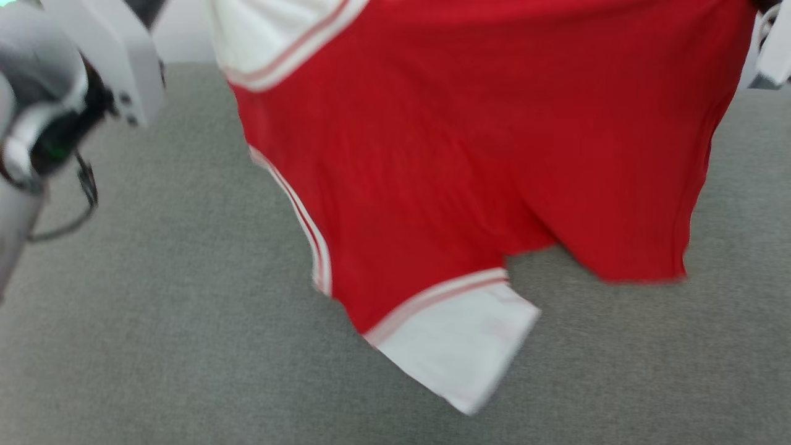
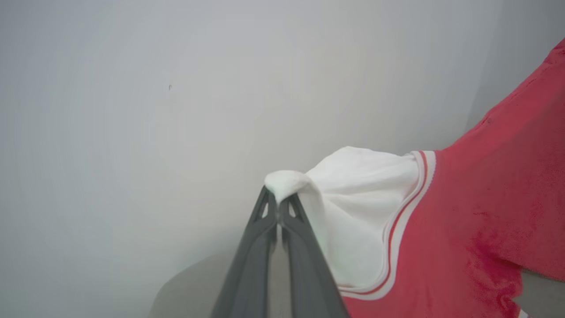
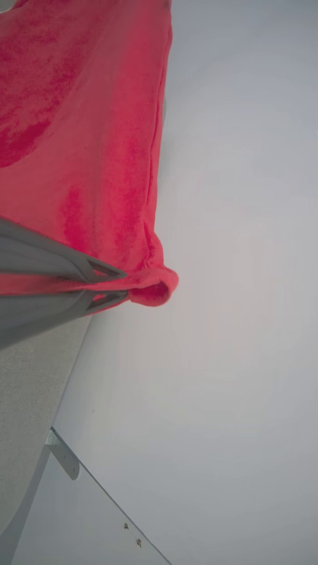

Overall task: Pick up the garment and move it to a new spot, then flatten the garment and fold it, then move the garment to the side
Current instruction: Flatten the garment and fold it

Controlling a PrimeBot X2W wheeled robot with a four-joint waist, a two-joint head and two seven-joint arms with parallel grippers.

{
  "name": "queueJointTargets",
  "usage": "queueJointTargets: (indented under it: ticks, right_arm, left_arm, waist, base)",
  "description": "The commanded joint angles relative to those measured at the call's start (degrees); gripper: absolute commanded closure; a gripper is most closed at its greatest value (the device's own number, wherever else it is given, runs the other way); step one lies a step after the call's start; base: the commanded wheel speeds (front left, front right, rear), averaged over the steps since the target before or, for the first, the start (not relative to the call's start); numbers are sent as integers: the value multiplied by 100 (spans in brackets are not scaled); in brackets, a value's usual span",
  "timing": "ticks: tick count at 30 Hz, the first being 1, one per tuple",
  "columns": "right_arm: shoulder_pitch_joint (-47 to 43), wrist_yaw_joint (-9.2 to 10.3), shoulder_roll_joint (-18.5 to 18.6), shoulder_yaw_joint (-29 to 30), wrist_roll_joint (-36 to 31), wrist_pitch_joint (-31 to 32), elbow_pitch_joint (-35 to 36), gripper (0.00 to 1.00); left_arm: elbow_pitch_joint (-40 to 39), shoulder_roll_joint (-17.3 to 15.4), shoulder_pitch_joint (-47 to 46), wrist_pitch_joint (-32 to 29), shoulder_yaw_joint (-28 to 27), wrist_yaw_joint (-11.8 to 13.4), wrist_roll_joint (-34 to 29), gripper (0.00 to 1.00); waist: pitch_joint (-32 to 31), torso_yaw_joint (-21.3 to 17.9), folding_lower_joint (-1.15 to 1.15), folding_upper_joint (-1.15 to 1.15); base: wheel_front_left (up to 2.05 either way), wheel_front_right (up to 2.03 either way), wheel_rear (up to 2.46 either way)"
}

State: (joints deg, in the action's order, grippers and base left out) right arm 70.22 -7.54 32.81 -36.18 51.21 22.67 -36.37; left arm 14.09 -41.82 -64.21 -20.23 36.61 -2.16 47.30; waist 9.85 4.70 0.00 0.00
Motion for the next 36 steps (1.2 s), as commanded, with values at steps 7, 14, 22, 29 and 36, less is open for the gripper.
queueJointTargets:
  ticks: [7,14,22,29,36]
  right_arm:
    - [334,11,-263,730,-615,-611,-166,100]
    - [507,11,-486,1108,-1151,-802,-199,100]
    - [972,11,-742,1592,-2011,-1297,-378,100]
    - [1564,11,-1090,1923,-2931,-2036,-780,100]
    - [2149,11,-1422,2463,-4132,-3391,-1188,100]
  left_arm:
    - [1072,409,-1335,163,27,-282,-342,100]
    - [1791,622,-2053,331,105,-421,-446,100]
    - [2598,862,-2946,1020,185,-486,-761,100]
    - [3365,1126,-3771,1894,212,-474,-1097,100]
    - [4065,1368,-4721,3115,142,-111,-1469,100]
  waist:
    - [-241,-293,0,0]
    - [-97,-351,0,0]
    - [677,-423,0,0]
    - [1651,-518,0,0]
    - [2371,-576,0,0]
  base:
    - [0,0,0]
    - [0,0,0]
    - [0,0,0]
    - [0,0,0]
    - [0,0,0]
